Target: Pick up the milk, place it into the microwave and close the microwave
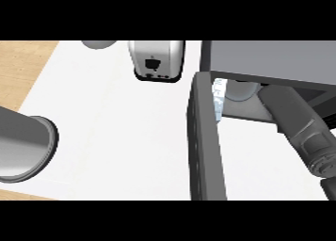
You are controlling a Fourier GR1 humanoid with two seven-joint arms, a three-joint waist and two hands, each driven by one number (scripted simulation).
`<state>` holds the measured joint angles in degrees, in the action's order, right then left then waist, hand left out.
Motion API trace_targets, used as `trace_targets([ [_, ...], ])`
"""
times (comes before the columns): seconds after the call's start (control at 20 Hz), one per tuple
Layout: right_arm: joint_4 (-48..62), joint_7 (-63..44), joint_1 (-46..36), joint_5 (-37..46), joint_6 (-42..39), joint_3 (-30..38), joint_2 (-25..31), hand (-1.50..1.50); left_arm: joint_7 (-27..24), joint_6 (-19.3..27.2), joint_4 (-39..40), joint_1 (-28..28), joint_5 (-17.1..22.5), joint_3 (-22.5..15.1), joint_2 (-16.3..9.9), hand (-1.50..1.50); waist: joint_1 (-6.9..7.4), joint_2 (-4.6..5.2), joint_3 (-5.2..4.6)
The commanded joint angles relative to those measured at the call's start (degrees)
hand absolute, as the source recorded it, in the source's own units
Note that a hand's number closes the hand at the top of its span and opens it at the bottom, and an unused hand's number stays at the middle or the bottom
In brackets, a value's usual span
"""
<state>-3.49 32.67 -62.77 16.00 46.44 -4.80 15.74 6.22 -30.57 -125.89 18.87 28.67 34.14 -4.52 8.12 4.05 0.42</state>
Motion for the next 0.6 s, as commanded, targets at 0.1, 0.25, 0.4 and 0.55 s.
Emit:
trace_targets([
  [0.1,-1.4,3.8,-0.3,-0.6,-3.8,0.7,-1.9,-1.5,-0.4,-2.2,0.8,-1.3,-1.5,-2.1,-0.8,-1.5,-0.16,-0.19,-0.06],
  [0.25,-1.5,4.6,-0.9,-1.5,-7.1,1.6,-1.7,-1.5,-0.3,-3.5,1.9,-1.7,-1.6,-3.7,-0.9,-1.5,0.05,0.02,-0.06],
  [0.4,-2.0,6.1,-1.1,-3.0,-11.5,2.9,-2.9,-1.5,-0.6,-4.7,3.1,-2.6,-1.2,-4.5,-1.5,-1.5,-0.21,-0.24,-0.09],
  [0.55,-2.3,7.6,-0.6,-5.1,-15.3,5.0,-3.4,-1.5,0.6,-5.3,2.3,-2.0,-1.9,-7.1,-0.4,-1.5,-1.31,-0.84,-0.08],
])
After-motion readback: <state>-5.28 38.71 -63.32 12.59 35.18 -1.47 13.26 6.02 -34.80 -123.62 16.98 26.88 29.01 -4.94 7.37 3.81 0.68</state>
